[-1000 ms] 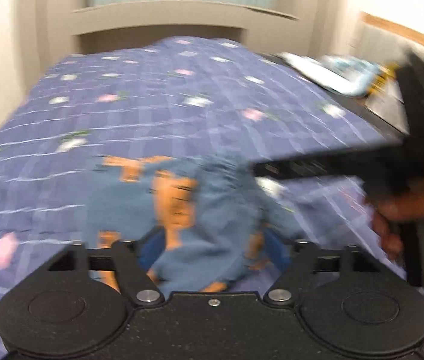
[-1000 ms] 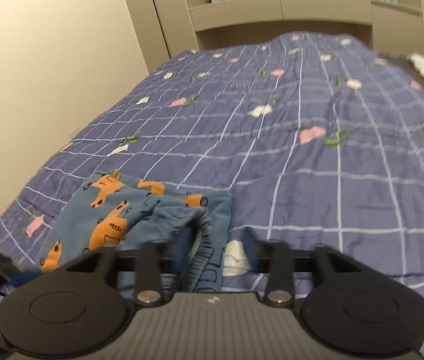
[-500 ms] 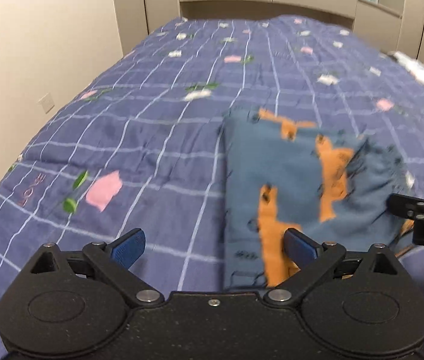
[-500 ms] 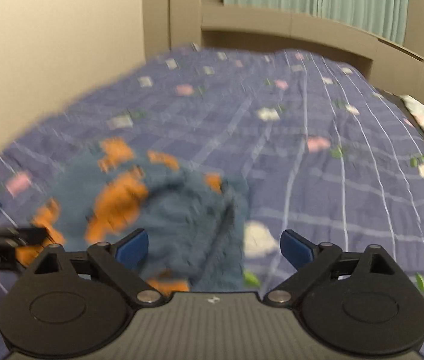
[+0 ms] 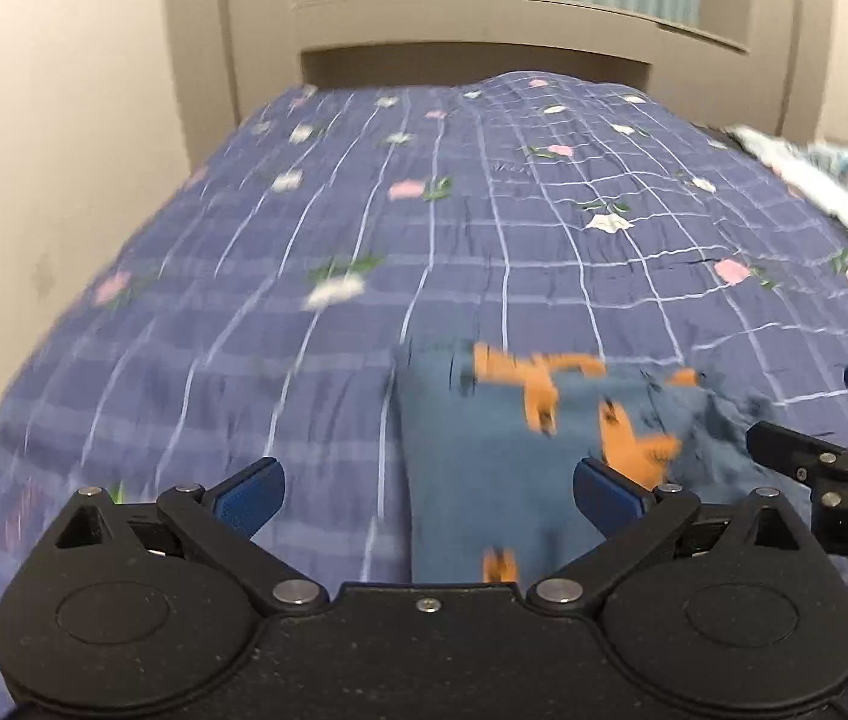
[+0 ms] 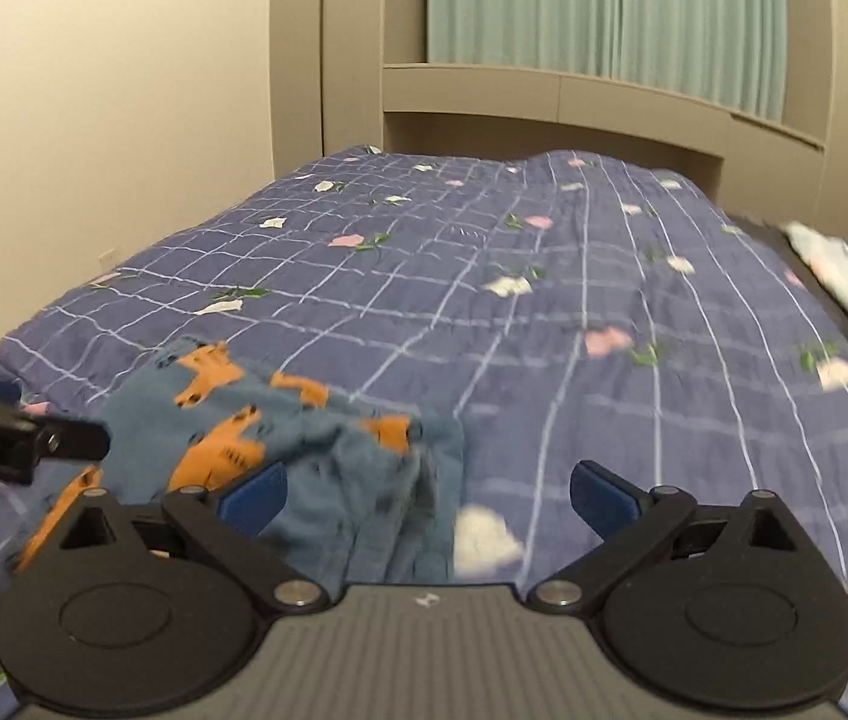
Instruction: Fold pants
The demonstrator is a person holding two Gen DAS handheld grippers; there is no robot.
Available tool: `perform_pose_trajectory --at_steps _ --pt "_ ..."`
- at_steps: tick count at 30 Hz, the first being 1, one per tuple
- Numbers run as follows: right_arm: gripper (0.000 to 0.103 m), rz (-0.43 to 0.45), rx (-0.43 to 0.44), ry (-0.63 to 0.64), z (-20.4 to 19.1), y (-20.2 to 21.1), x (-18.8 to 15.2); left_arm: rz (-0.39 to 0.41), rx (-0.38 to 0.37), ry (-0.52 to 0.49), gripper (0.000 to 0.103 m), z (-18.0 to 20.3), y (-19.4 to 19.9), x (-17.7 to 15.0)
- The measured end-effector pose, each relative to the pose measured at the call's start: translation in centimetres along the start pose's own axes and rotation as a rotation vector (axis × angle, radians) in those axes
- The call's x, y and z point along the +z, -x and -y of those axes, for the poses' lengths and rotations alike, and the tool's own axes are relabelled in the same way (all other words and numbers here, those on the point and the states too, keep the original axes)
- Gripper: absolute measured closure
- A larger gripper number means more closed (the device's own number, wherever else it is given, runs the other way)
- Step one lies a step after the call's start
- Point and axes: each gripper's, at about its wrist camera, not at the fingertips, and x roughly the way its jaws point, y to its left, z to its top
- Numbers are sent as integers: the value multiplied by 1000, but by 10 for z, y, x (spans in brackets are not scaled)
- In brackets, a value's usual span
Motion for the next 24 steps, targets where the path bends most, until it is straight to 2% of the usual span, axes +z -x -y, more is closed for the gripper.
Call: perform_pose_trajectory --at_steps 3,5,7,10,15,18,21,24 --pt "0 -22 -2 13 0 -26 5 -16 58 -91 1 9 -30 12" --pt "0 -38 -56 33 2 -41 2 -17 68 -119 0 10 -45 14" --pt "0 -57 -91 31 7 -53 -2 -20 55 -104 0 8 -57 13" --pt "0 -77 -66 -11 15 -62 -11 -39 39 -57 0 3 -66 12" --pt "0 -54 -57 -20 17 -40 -8 -7 59 -57 1 5 -43 9" --pt "0 -37 -14 -52 16 -14 -8 6 41 -41 1 8 -18 1" --pt "0 -64 -4 -61 11 5 -13 -24 51 -31 1 15 1 -14" --pt "0 -113 -38 -58 7 14 -22 -62 83 -31 1 19 11 -34"
